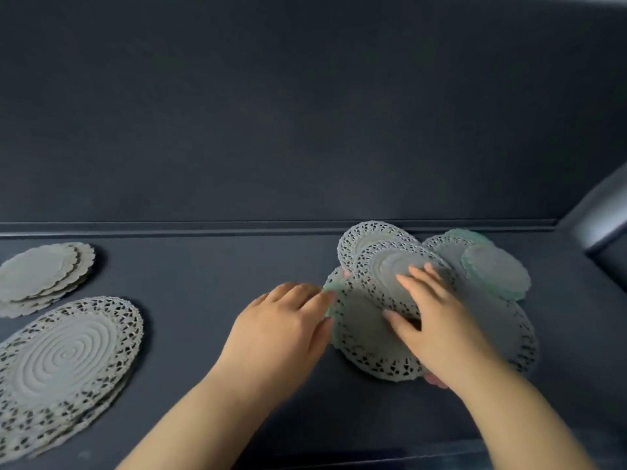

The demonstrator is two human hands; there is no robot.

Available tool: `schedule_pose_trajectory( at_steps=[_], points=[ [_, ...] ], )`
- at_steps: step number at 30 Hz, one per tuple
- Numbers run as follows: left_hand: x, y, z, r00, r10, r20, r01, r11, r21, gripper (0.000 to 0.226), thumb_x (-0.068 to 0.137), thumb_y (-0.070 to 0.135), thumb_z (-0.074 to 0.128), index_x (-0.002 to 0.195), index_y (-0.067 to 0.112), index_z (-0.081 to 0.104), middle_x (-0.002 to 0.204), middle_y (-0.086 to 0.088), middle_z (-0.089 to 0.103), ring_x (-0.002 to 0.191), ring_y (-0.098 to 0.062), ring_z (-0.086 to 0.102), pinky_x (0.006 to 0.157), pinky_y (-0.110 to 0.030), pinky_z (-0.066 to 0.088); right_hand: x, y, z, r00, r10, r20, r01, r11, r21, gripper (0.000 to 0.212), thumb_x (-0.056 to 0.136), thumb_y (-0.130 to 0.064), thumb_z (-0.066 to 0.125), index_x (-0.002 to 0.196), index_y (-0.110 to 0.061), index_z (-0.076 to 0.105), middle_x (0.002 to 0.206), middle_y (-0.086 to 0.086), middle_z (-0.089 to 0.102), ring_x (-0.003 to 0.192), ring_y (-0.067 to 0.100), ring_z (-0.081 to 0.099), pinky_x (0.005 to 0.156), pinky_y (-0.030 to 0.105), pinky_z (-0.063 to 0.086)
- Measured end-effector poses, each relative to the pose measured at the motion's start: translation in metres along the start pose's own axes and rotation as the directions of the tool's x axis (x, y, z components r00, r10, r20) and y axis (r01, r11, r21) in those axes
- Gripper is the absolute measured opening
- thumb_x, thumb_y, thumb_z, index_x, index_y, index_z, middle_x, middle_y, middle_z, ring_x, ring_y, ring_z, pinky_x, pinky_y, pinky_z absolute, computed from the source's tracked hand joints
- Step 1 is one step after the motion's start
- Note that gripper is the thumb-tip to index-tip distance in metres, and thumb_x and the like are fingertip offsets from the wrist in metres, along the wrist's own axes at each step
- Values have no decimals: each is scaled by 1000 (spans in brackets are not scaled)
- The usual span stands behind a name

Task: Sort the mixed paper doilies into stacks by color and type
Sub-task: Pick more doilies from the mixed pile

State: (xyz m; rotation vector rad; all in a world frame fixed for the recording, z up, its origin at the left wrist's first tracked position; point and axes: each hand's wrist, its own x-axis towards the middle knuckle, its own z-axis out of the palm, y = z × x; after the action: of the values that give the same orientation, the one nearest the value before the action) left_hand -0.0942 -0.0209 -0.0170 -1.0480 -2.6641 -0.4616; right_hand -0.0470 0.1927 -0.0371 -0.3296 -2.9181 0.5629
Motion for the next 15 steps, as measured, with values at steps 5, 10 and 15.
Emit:
schedule_pose_trajectory(
  at_steps=[5,10,15],
  points=[
    [16,59,35,996,-24,83,27,999,-35,28,80,30,68,106,20,69,111,6,66,102,-16,64,71,-30,56,17,34,-5,983,-162,82,169,981,-91,70,84,-60,42,141,-21,30,152,1,22,140,13,12,110,22,8],
    [12,75,55,963,-213,165,222,974,-35,56,90,54,44,141,31,35,152,13,24,141,-5,17,109,-21,24,25,35,-15,961,-259,92,271,948,-164,51,95,-46,23,132,-16,42,144,9,38,135,21,29,108,30,20],
    [14,82,57,930,-259,260,260,965,29,77,83,66,45,147,33,17,156,14,5,142,-4,-1,110,-17,4,30,39,-24,944,-298,143,322,924,-205,43,98,-31,19,127,-14,45,138,9,45,128,22,39,101,32,31]
  ],
)
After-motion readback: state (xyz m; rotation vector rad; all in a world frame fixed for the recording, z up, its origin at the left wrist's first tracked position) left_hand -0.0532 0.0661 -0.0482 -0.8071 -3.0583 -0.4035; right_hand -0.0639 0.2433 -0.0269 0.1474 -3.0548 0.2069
